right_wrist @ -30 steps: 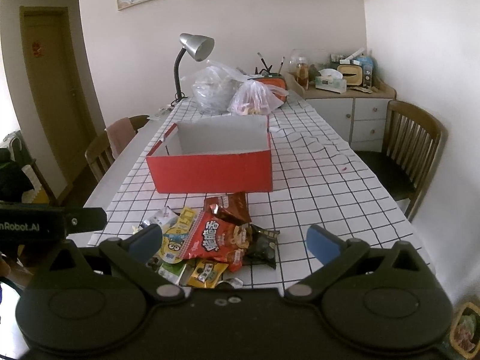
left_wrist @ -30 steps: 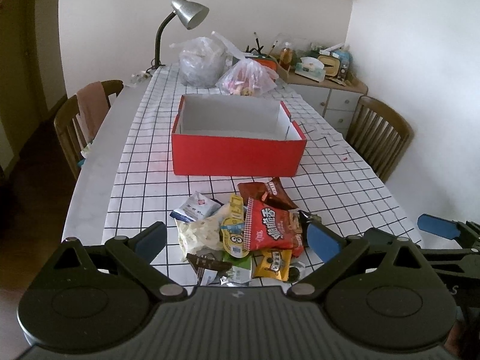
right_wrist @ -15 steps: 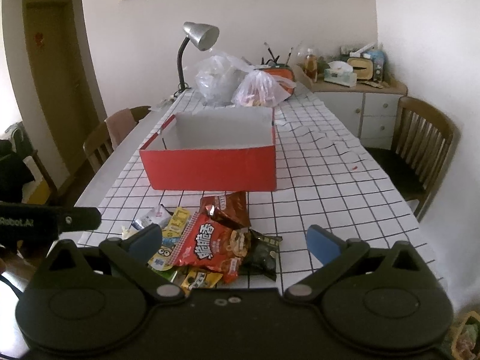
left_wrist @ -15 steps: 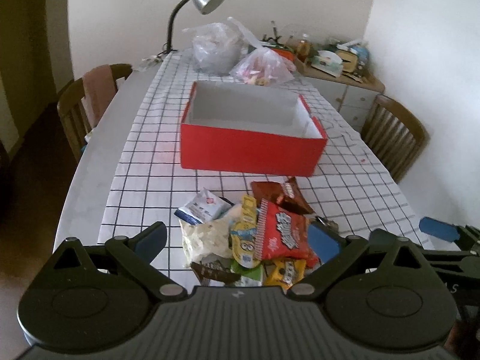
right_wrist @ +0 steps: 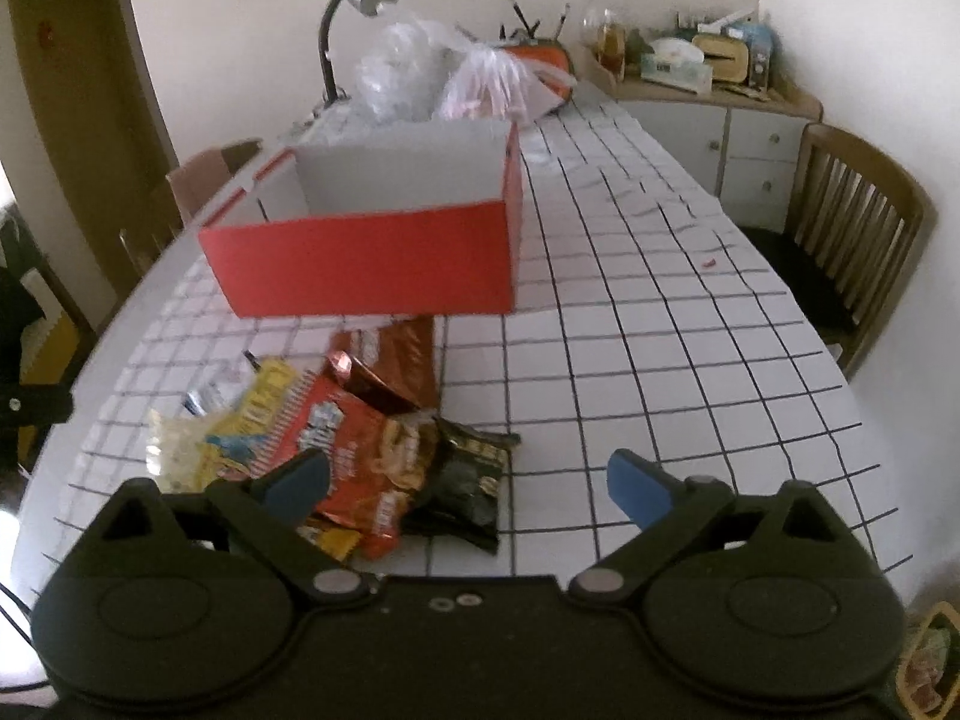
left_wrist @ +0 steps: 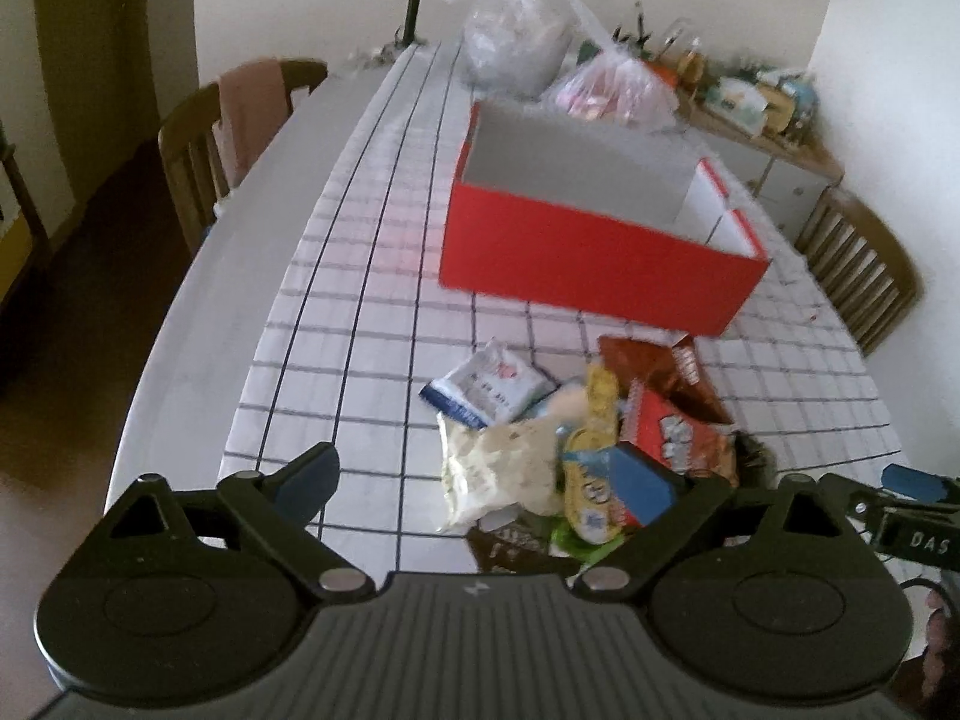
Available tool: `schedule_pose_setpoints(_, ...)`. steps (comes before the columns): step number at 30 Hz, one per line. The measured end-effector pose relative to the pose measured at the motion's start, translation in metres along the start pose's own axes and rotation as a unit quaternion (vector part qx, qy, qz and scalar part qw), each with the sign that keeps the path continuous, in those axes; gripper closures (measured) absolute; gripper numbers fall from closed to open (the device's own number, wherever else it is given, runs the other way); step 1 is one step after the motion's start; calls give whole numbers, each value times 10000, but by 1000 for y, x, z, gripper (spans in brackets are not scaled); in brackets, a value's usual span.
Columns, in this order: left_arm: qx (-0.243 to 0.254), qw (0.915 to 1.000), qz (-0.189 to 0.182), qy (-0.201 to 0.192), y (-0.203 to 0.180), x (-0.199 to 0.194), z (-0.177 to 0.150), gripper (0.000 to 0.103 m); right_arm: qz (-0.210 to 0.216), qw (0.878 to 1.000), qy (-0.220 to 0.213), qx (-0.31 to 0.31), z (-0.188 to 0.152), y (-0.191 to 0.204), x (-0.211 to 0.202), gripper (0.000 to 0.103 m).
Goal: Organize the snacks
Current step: 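Grasp the black snack packet with the right gripper while the left grasps a small dark packet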
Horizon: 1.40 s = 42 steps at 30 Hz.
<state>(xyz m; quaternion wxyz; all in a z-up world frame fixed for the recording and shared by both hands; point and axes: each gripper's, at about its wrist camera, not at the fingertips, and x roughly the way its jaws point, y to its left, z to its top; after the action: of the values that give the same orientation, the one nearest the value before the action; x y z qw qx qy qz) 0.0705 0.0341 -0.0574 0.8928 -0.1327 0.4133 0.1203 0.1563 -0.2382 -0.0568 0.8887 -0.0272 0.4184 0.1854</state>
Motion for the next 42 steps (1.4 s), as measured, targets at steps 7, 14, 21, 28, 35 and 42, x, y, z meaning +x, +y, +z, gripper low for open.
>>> schedule_pose_setpoints(7,229,9986,-282,376,-2,25,-11,14,58,9993,376,-5,-5,-9,28,15)
schedule_pose_setpoints(14,1110,9913,-491,509,-24,33,-36,15,160,9978,627,-135,-7,-10,49,23)
schedule_pose_setpoints(21,1139,9904,-412,666,-20,48,-47,26,226,9973,675,-163,-3,-7,70,30)
schedule_pose_setpoints(28,1226,9888,-460,715,-18,60,-54,36,354,9965,731,178,3,-18,86,36)
schedule_pose_setpoints(35,956,9898,-686,798,-13,66,-48,46,567,9949,756,364,4,-22,91,46)
schedule_pose_setpoints(42,596,9900,-876,928,-2,67,-45,63,837,9913,770,657,3,-28,91,67)
